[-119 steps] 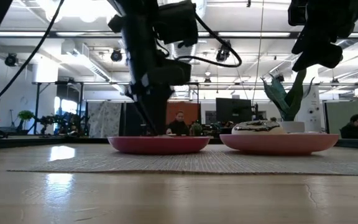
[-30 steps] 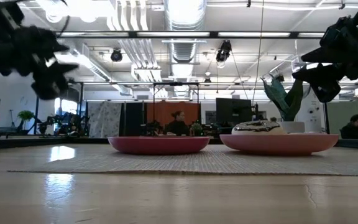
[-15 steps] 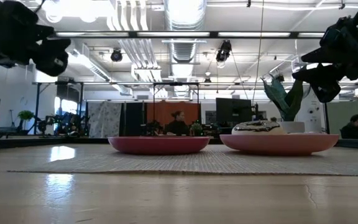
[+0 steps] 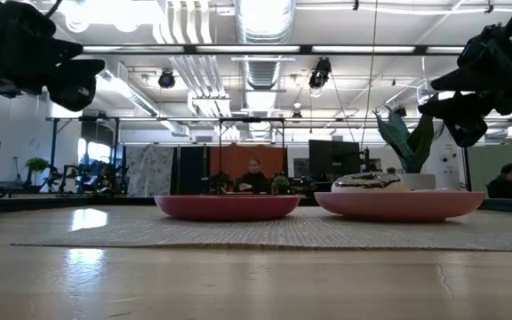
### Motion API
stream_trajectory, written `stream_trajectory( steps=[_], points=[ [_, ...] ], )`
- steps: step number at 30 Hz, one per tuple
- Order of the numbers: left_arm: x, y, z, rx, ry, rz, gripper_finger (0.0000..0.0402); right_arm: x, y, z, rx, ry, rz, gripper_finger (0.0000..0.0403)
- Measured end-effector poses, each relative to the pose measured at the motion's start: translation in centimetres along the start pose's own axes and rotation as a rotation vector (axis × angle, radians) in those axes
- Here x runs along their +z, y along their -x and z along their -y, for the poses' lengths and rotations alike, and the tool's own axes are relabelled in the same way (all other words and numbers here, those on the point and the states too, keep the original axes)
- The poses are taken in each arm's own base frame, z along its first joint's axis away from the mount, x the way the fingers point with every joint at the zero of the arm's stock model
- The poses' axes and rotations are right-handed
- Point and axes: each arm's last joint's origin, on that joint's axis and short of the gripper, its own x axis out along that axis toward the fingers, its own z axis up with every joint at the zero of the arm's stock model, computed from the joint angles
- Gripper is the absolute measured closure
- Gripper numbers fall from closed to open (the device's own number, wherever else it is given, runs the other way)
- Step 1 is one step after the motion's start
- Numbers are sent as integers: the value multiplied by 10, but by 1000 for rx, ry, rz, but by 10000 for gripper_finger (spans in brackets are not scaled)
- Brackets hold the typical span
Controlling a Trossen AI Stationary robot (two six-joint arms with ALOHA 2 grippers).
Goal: Pick & Place donuts
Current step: Return to Home Position
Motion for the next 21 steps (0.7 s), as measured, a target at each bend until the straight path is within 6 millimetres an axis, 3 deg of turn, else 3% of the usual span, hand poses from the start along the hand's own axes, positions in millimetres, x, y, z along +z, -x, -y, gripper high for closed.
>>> stream_trajectory(
  steps=[21],
  points=[
    [-1,-1,0,1,27,-9,265,0,0,0,-2,1,-3,213]
  ],
)
